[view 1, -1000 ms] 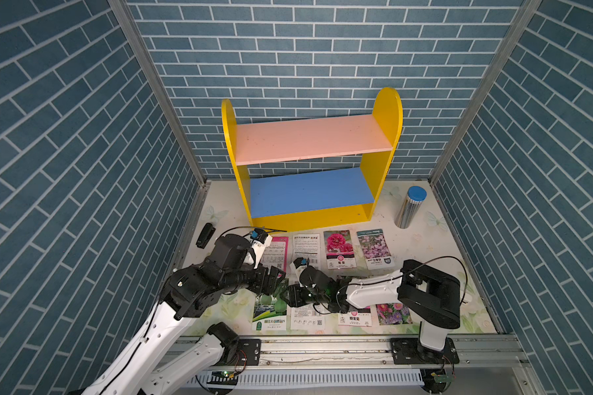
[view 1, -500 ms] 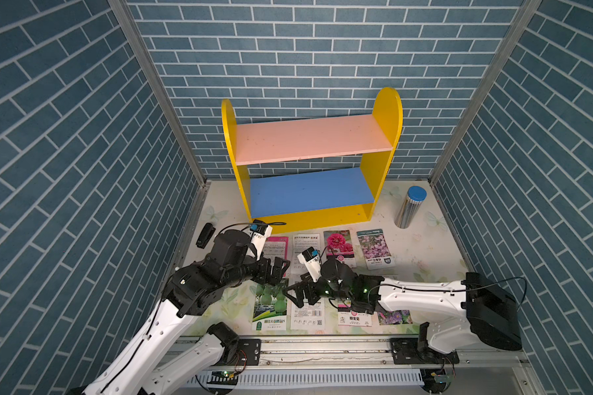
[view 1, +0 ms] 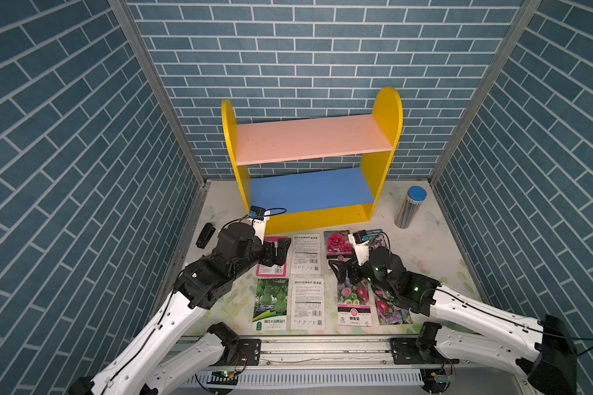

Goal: Take the seed bag off the shelf
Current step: Reset both arms

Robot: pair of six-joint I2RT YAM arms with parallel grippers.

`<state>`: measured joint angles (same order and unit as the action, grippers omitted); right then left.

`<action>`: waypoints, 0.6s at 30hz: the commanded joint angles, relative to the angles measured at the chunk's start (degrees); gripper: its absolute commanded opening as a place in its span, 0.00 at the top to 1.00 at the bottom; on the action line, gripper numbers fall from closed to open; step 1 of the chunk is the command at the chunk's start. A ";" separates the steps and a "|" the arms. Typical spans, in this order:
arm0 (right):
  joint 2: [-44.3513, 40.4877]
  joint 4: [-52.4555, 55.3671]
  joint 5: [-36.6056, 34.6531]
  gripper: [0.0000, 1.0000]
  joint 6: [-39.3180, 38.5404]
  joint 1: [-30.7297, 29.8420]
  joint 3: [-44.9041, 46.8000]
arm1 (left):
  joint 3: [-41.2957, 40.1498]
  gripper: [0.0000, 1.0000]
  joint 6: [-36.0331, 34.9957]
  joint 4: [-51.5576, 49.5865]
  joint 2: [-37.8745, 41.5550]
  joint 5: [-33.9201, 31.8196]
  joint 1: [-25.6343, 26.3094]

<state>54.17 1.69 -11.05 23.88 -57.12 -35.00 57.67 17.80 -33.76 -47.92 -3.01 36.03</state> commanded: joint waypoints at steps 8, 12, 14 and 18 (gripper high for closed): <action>-12.08 -5.64 -21.79 0.00 -12.53 6.45 8.34 | -5.76 0.00 -1.01 13.29 -2.54 -14.06 0.15; -17.28 -16.37 -24.54 0.00 -21.92 10.24 15.75 | -9.34 0.00 -1.10 18.90 -3.60 -22.01 -0.08; -20.55 -23.64 -25.55 0.00 -23.97 13.11 20.57 | -11.96 0.00 -1.54 23.27 -3.61 -24.66 -0.42; -22.21 -31.34 -17.32 0.00 -24.61 22.93 26.37 | -16.81 0.00 -2.58 30.96 -4.31 -26.19 -2.49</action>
<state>32.60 -19.59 -31.27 3.01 -38.48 -10.66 42.92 16.69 -10.87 -51.88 -24.93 35.00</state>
